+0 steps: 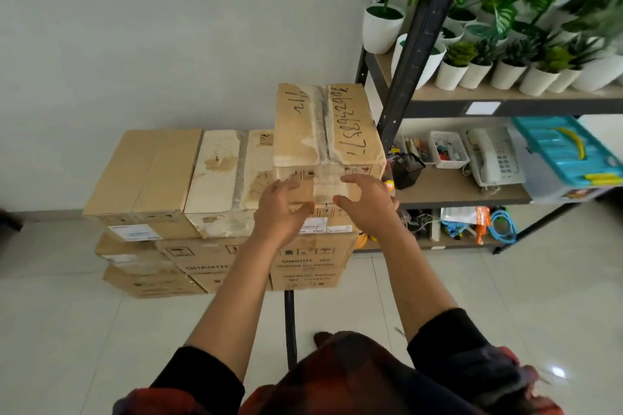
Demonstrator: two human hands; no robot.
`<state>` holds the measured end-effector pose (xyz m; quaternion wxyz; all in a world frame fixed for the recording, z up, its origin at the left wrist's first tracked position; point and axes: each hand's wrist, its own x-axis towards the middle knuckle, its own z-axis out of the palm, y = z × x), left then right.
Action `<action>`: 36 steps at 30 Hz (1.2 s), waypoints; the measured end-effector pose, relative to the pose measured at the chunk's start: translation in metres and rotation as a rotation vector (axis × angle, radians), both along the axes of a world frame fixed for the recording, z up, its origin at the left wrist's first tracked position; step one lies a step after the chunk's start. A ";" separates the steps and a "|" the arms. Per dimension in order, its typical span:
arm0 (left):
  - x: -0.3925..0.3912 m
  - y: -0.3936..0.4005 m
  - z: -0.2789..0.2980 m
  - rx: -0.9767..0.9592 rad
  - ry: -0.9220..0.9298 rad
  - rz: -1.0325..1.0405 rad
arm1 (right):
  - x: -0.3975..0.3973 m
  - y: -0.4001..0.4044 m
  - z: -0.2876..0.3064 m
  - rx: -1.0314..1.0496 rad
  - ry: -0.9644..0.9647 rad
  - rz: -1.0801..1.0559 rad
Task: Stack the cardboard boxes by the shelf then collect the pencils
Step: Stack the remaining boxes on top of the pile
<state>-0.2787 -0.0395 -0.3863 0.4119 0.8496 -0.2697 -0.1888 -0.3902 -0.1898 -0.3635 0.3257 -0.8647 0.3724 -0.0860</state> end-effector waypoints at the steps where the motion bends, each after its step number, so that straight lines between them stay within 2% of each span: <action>1: -0.008 0.011 0.000 0.007 0.013 -0.008 | -0.007 0.010 -0.001 0.036 -0.014 -0.005; 3: -0.026 0.037 -0.002 0.030 0.041 -0.015 | -0.025 0.035 -0.003 0.103 -0.016 -0.030; 7: -0.059 0.075 -0.002 0.025 0.115 -0.040 | -0.065 0.086 -0.007 0.071 0.071 -0.068; 11: -0.100 0.102 0.000 0.082 0.125 -0.170 | -0.112 0.129 -0.011 0.112 0.110 -0.111; 22: -0.186 0.131 -0.001 0.164 0.111 -0.224 | -0.219 0.175 -0.016 0.165 0.145 -0.162; 32: -0.390 0.179 -0.024 0.242 0.203 -0.297 | -0.433 0.240 -0.054 0.343 0.176 -0.258; 36: -0.443 0.199 -0.031 0.259 0.235 -0.309 | -0.493 0.256 -0.062 0.394 0.160 -0.291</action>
